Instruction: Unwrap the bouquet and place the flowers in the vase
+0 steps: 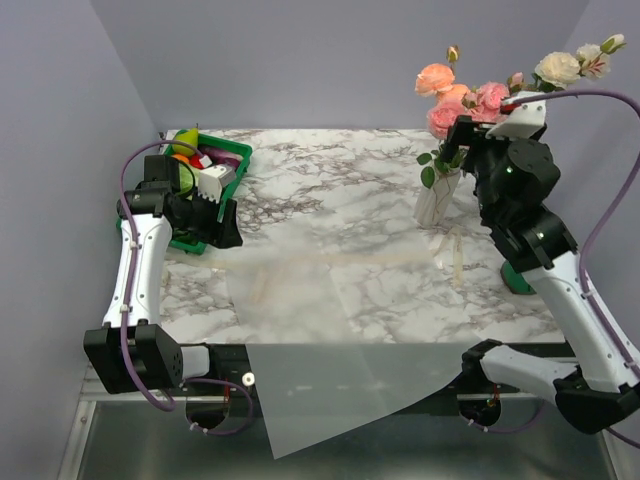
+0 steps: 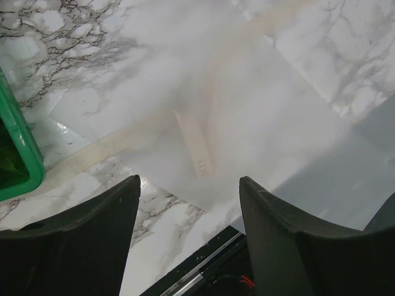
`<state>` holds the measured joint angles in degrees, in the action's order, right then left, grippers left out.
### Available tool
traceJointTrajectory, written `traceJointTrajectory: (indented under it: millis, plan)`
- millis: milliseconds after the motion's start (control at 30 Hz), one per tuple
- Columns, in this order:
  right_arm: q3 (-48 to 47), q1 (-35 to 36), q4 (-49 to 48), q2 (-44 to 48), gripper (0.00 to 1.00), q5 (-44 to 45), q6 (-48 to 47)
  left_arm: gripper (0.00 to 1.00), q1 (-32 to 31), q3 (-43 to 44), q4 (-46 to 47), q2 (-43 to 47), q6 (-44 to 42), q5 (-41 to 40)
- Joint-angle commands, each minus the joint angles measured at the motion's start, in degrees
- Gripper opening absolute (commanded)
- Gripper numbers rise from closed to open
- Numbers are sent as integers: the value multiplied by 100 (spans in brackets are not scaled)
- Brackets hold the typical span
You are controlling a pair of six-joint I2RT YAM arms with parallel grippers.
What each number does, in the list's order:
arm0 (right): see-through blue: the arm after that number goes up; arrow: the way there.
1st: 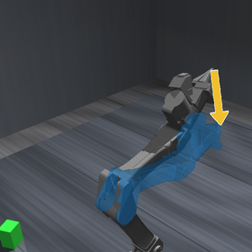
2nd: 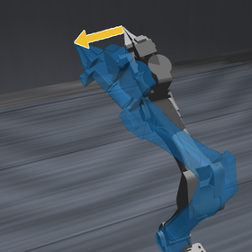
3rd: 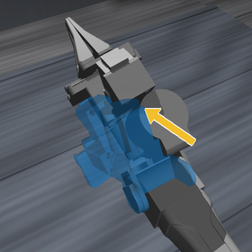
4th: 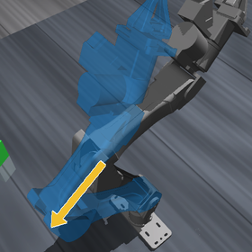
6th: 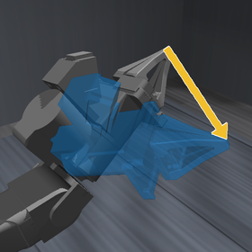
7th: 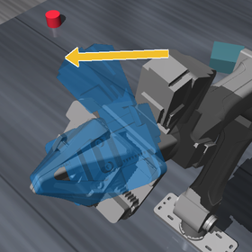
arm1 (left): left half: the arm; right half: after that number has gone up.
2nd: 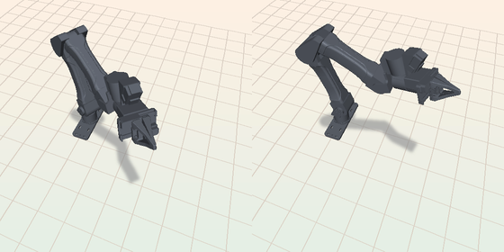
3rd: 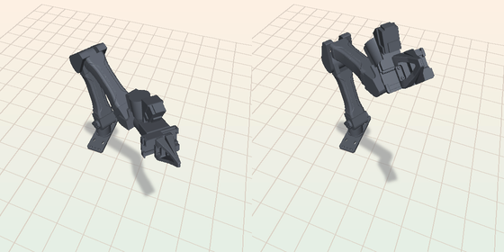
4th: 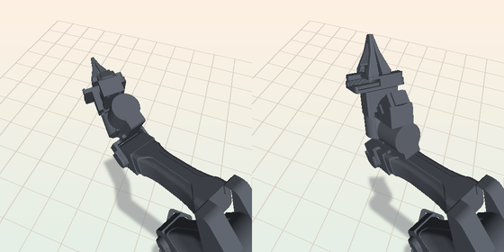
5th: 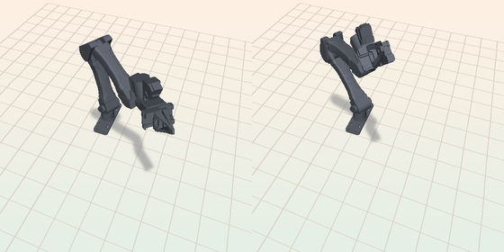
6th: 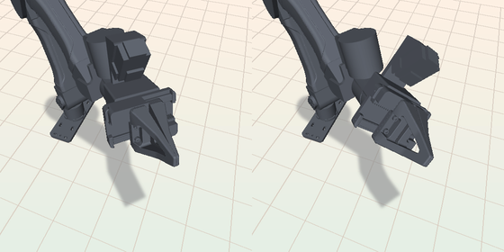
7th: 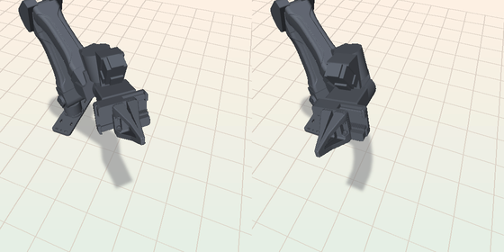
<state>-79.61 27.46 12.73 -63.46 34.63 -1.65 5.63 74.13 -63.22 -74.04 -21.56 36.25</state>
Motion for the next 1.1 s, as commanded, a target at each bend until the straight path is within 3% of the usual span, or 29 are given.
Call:
traceJointTrajectory:
  millis: [0, 267, 567, 1067]
  plan:
    - [218, 66, 755, 903, 100, -982, 595, 75, 44, 49, -129, 127, -24, 163]
    - [823, 84, 1820, 1547, 100, -2599, 833, 78, 44, -4, -6, 232, 152, 181]
    - [1896, 84, 1285, 1881, 100, -3234, 1237, 84, 44, -276, 257, 373, 328, 23]
    - [2187, 84, 1003, 1645, 100, -3735, 1325, 99, 44, -346, 723, 452, 644, -417]
